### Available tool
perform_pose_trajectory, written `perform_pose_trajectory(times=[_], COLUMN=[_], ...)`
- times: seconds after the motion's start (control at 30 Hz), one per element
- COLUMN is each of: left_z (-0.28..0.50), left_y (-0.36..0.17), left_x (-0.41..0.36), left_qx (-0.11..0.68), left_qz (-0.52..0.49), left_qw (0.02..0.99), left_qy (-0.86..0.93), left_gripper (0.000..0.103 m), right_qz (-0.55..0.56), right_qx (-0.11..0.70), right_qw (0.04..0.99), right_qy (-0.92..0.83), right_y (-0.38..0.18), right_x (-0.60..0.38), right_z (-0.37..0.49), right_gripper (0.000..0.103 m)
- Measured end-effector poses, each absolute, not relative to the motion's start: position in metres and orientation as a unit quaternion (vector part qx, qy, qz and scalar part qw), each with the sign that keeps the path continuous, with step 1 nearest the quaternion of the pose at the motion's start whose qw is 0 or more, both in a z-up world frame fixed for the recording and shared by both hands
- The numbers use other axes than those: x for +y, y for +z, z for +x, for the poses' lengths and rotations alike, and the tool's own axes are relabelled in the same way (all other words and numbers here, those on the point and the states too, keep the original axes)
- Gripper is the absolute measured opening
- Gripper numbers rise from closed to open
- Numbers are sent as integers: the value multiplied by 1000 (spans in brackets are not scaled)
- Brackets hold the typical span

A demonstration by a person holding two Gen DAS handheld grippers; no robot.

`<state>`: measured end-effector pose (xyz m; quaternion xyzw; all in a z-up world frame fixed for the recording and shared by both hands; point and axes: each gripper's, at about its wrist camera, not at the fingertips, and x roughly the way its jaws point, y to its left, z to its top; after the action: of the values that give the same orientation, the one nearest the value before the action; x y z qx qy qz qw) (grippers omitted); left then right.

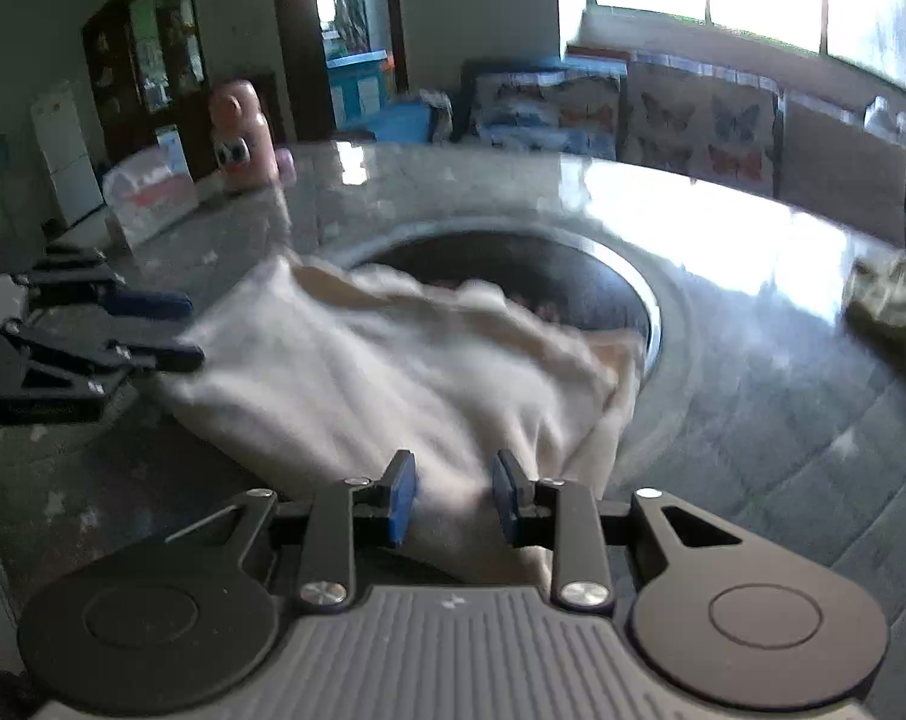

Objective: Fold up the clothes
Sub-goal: 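Smooth the folded sweatshirt edge with both open grippers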

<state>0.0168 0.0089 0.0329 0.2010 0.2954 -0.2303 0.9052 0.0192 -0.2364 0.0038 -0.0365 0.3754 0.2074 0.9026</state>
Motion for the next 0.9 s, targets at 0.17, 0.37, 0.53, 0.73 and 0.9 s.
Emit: perform_pose_trajectory(times=[0.17,0.37,0.53,0.73,0.9], left_z=[23,29,33,45,53], left_y=[32,38,29,34,29], left_x=[14,11,15,14,16], left_qx=[310,300,321,318,324], left_qz=[188,180,173,158,159], left_qw=[903,909,903,909,908], left_qy=[-230,-225,-229,-217,-214], left_gripper=[39,39,40,39,40], right_qz=[-23,-10,-21,-15,-16], right_qx=[372,375,382,370,384], right_qw=[905,905,903,907,902], right_qy=[207,202,195,200,198], right_y=[13,5,5,9,-3], right_x=[-242,-240,-241,-236,-233], right_z=[20,35,37,46,56], right_gripper=[27,27,27,27,27])
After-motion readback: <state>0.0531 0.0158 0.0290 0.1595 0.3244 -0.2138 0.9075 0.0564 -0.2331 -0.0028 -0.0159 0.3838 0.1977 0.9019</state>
